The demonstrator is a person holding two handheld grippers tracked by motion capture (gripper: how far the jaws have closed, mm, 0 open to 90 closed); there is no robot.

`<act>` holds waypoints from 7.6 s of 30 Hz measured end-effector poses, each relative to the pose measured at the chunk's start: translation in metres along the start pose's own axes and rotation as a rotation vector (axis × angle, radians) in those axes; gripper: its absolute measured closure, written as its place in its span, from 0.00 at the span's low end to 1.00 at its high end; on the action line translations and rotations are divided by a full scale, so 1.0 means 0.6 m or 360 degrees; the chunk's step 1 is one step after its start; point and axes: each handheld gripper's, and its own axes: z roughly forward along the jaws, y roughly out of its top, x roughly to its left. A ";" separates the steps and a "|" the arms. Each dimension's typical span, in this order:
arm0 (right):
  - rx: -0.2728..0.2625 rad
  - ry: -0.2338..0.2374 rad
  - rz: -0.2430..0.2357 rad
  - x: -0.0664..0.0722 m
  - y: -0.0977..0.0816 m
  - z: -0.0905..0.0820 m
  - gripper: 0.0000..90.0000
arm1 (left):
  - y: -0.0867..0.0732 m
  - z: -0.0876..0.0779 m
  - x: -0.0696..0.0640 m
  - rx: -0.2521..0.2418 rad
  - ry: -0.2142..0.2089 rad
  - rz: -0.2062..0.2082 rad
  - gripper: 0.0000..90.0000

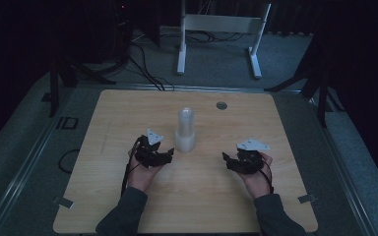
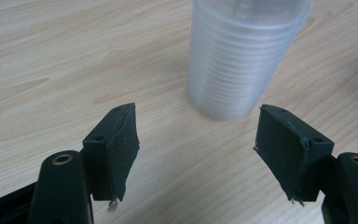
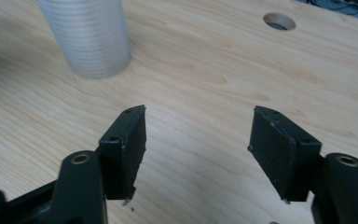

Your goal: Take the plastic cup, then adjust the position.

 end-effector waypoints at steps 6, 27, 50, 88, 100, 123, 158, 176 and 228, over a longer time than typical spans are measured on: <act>-0.0031 0.0032 -0.0028 0.009 0.025 0.002 0.38 | 0.004 0.002 -0.004 -0.0075 -0.0025 0.0015 0.32; -0.0139 0.0195 -0.0099 0.049 0.109 0.009 0.38 | 0.005 0.013 -0.007 -0.0100 -0.0117 0.0051 0.30; -0.0163 0.0275 -0.0113 0.069 0.158 0.040 0.33 | 0.035 0.058 -0.024 -0.0191 -0.0147 0.0058 0.18; -0.0276 0.0377 -0.0067 0.095 0.214 0.081 0.36 | 0.042 0.087 -0.022 -0.0278 -0.0194 0.0012 0.18; -0.0273 0.0365 -0.0111 0.111 0.234 0.099 0.37 | 0.042 0.086 -0.023 -0.0301 -0.0189 0.0029 0.21; -0.0248 0.0374 -0.0070 0.111 0.239 0.101 0.43 | 0.042 0.100 -0.030 -0.0306 -0.0127 0.0072 0.22; -0.0392 0.0431 0.0005 0.099 0.284 0.056 0.45 | 0.040 0.089 -0.027 -0.0310 -0.0086 0.0066 0.16; -0.0492 0.0442 0.0017 0.091 0.308 0.017 0.45 | 0.039 0.076 -0.024 -0.0340 -0.0107 0.0036 0.16; -0.0489 0.0266 0.0089 -0.016 0.237 -0.053 0.45 | 0.016 0.023 -0.030 -0.0424 -0.0203 0.0018 0.21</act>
